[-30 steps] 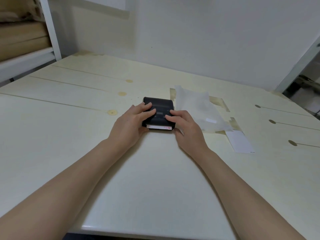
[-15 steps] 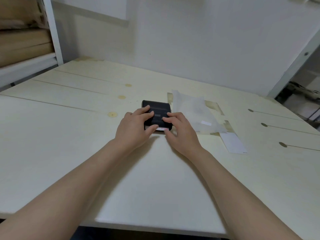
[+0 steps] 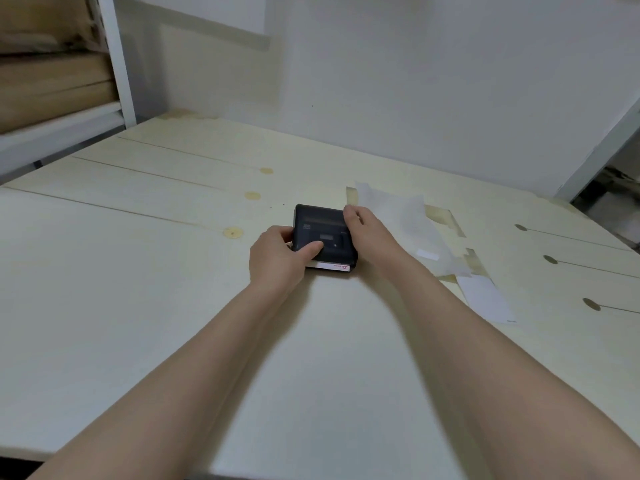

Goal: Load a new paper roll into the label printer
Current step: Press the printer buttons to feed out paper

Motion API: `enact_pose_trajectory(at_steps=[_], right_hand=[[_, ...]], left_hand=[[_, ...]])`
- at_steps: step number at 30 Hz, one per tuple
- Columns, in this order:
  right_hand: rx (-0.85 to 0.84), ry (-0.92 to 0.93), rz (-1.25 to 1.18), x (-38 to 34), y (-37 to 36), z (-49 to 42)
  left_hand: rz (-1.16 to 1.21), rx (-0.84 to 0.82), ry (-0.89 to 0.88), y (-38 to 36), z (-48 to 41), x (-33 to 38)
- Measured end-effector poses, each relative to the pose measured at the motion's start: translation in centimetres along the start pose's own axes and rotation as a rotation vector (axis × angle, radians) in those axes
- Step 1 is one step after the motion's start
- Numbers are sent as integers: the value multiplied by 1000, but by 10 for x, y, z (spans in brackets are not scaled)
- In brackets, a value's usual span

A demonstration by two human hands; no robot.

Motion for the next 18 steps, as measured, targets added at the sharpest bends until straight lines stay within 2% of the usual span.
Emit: enact_pose_trajectory(at_steps=[4,8,11,13,14,16,18], right_hand=[[50,-91,-43,24,17,-3],[-32,-141,-115,39,20,7],[18,-142,-190,40,25,14],[141,-138,-393,44,21,20],[206,-139,-546,46,13,24],[315,-137,-807,47,-1,31],[329,-132,-968,47,-9,35]], left_hand=[[139,-121,-36,-2,-4,0],[227,-254,-31,-9,-11,2],[281,-152,-6,-3,-8,2],[286,-26,68,1,1,-4],[317,-25,107,-2,6,-7],[396,-139,112,-20,14,-7],[481,-245,73,-29,17,-3]])
Point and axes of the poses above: each hand's wrist, its own z-axis away from the middle knuckle, its own y-axis out of the back of the hand, x = y × z, the point moved 10 cm from there along -z, towards the middle knuckle, and after that the axes turned 15 degrees about y, right-handed, at the moved point
